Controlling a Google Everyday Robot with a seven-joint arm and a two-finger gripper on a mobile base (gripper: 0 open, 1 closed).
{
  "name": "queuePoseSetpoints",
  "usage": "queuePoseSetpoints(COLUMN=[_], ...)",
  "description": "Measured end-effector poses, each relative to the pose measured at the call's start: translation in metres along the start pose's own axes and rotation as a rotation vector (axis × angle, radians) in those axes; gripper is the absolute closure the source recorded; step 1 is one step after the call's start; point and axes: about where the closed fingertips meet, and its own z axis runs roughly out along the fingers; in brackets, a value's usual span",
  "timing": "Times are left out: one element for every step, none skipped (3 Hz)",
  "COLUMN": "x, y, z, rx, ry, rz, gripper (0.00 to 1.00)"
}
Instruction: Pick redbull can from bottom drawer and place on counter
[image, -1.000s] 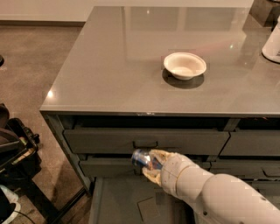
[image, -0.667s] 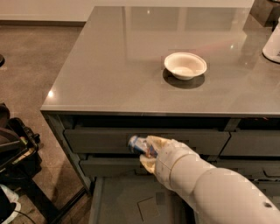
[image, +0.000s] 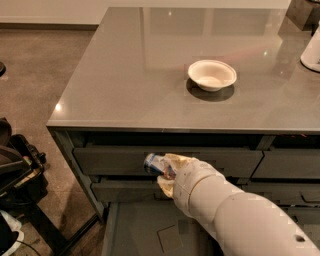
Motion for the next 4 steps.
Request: queuePoseSetpoints(x=[-0.027,-0.064,-0.09,-0.122], y=[-0.03,-0.069,-0.093,-0.097], z=[-0.011,-0.03,-0.037,-0.009], rx=[0.016,0.031,0.026,-0.014], ry=[-0.038,-0.087,-0.133,-0.259], rz=[-0.093,-0.224,-0.315,-0.379], gripper=[1.0,1.0,1.0,1.0])
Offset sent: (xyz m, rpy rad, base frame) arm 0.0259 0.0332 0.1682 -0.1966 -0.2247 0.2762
